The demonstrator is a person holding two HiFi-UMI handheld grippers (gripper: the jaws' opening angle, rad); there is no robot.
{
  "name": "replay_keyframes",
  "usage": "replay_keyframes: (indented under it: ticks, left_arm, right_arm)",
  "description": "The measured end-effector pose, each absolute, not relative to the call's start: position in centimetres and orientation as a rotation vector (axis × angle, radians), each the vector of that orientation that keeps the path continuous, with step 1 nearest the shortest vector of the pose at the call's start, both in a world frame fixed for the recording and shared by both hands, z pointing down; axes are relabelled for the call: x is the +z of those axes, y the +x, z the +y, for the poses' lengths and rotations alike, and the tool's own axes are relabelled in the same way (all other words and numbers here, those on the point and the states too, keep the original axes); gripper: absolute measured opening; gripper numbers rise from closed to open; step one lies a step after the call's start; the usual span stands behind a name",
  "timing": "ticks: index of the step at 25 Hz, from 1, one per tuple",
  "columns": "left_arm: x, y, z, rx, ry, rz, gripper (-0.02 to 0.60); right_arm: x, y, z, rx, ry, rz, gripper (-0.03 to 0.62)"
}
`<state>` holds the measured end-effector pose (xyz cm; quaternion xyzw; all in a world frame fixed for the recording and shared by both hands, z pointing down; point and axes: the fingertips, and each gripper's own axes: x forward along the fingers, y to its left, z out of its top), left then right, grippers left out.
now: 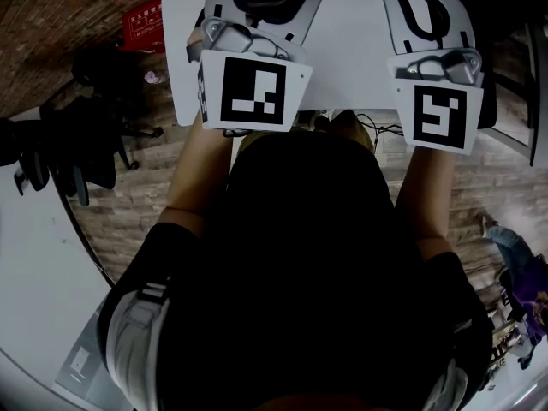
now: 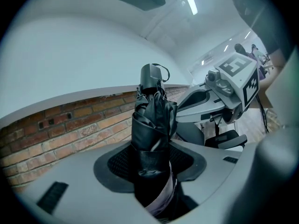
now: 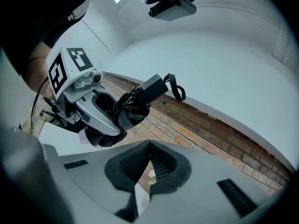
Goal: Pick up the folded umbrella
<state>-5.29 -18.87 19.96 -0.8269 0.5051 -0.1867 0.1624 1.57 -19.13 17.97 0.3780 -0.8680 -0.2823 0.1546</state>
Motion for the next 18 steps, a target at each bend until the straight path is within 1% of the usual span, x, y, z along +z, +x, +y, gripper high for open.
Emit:
replay_keyframes:
  ticks: [18]
  left_arm:
    - [20.61, -6.10, -19.52, -0.547, -2.353, 1.474, 0.207]
  right_arm:
    - [17.92, 1.43, -19.47, -0.826, 1.086, -2.490, 0.028]
